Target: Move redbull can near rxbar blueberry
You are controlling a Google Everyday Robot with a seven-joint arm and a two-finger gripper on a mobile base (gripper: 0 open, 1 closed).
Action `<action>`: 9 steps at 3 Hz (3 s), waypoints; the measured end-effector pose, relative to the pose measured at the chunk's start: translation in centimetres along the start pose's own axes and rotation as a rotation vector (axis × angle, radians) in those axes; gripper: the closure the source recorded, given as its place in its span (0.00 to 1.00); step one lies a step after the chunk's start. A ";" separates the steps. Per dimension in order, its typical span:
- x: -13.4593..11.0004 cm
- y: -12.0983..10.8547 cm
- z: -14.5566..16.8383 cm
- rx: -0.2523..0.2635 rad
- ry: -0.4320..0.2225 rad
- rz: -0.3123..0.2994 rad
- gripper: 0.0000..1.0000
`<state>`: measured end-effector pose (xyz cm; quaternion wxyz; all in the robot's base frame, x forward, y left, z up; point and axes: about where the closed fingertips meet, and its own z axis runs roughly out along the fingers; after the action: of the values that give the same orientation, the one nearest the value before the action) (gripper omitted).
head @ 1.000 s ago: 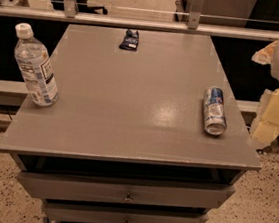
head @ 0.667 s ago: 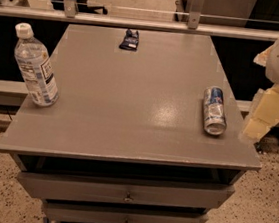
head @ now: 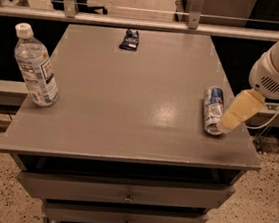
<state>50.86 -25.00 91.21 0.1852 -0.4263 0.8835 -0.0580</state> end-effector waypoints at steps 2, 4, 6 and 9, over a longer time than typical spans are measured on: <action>-0.4 -0.3 5.5 0.021 -0.005 0.250 0.00; -2.5 0.9 7.0 -0.026 -0.042 0.334 0.17; -3.2 2.0 7.7 -0.067 -0.049 0.360 0.65; -4.6 -1.5 4.1 -0.002 -0.159 0.193 1.00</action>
Offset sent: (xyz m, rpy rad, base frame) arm 0.0384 0.0111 -0.0712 0.1418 -0.0051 -0.3407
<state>56.05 -22.16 89.08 0.2592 -0.3428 0.9029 -0.0052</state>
